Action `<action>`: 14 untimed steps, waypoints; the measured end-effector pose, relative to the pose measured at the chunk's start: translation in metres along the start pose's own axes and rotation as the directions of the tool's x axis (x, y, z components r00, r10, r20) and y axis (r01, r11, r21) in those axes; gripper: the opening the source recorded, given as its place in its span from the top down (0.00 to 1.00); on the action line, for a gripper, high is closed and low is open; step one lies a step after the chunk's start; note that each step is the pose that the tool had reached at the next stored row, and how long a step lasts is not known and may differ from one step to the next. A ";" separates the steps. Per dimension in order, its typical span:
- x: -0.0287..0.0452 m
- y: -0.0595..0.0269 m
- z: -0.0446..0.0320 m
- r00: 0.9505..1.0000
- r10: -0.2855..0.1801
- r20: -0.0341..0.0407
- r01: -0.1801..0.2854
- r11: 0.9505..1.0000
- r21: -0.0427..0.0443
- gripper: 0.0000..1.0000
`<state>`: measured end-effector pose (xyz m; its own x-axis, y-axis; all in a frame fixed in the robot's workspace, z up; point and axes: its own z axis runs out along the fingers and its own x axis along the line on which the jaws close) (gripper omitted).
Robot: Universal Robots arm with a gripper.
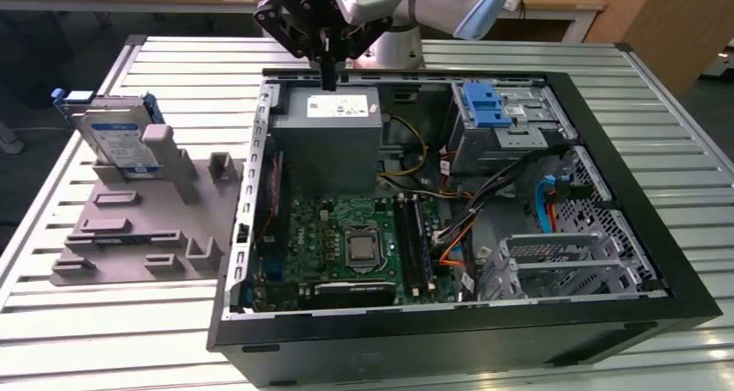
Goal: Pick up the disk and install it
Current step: 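Reach for the disk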
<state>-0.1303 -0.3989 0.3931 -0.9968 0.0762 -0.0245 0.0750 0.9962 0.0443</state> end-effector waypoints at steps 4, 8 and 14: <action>0.0017 -0.0001 0.0002 1.000 0.000 0.000 0.000 1.000 0.000 0.89; 0.0027 -0.0002 0.0002 1.000 0.000 0.000 0.000 1.000 0.000 0.89; 0.0047 -0.0004 0.0003 1.000 0.000 0.000 0.000 1.000 0.000 0.89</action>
<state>-0.1349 -0.3989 0.3926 -0.9968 0.0762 -0.0245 0.0751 0.9962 0.0444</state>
